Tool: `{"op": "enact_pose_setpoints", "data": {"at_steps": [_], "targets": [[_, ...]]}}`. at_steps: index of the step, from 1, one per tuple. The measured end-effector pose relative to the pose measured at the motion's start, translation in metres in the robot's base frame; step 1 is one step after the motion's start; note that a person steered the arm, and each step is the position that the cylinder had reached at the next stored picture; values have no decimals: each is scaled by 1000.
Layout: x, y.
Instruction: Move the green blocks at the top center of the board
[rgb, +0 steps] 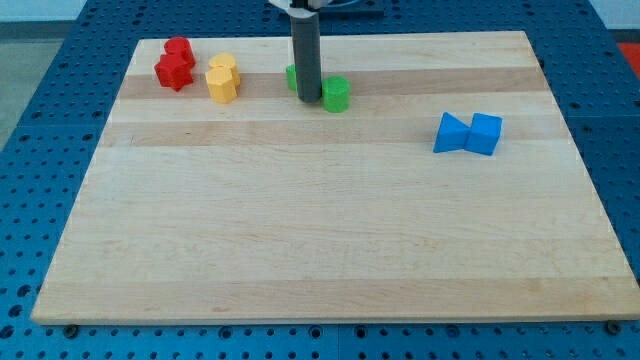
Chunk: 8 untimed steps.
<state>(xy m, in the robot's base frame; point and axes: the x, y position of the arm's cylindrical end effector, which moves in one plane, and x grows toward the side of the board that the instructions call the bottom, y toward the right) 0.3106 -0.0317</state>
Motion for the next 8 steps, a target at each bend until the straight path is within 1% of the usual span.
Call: {"op": "enact_pose_setpoints", "data": {"at_steps": [1, 2, 3, 4, 6, 7, 8], "targets": [[-20, 0], [-27, 0], [-8, -3], [-4, -28], [-49, -11], [-52, -10], [-41, -17]]}}
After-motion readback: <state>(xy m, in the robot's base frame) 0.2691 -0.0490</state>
